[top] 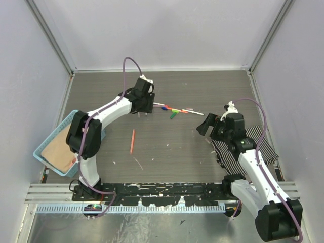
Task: Insert the pens into the pen caps
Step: Move the pen to the center of the board.
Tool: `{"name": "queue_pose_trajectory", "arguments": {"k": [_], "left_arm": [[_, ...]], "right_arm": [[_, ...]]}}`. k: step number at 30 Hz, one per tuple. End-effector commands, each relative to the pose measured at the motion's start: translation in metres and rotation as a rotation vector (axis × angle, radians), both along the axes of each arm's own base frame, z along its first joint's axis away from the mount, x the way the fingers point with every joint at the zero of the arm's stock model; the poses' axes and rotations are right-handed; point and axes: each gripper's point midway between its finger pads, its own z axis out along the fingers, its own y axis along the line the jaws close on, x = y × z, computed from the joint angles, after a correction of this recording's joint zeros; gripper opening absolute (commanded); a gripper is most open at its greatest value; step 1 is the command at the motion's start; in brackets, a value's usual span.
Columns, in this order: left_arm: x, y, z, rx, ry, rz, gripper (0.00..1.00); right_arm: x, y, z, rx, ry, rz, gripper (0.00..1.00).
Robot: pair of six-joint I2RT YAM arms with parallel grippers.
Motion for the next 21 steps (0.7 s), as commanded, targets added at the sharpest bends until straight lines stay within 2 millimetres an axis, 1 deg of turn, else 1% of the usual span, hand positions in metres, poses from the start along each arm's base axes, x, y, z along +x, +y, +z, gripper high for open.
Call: {"name": "queue_pose_trajectory", "arguments": {"k": [1, 4, 11, 14, 16, 21], "left_arm": [[0.012, -0.004, -0.002, -0.004, 0.018, 0.024, 0.51], [0.017, -0.005, -0.009, -0.005, 0.021, 0.032, 0.51], [0.026, 0.003, -0.023, 0.001, 0.049, 0.070, 0.48], [0.028, 0.003, -0.027, -0.005, 0.059, 0.068, 0.48], [0.031, 0.001, -0.027, -0.011, 0.053, 0.059, 0.48], [0.045, 0.006, -0.024, -0.024, 0.048, 0.054, 0.48]], "right_arm": [[0.009, -0.008, 0.025, -0.054, -0.087, -0.008, 1.00], [0.008, -0.008, 0.021, -0.055, -0.081, -0.004, 1.00], [0.005, -0.006, 0.015, -0.053, -0.061, 0.017, 1.00], [0.005, -0.005, 0.016, -0.051, -0.066, 0.023, 1.00], [0.005, -0.005, 0.016, -0.054, -0.068, 0.023, 1.00], [0.003, -0.004, 0.015, -0.055, -0.064, 0.032, 1.00]]}}
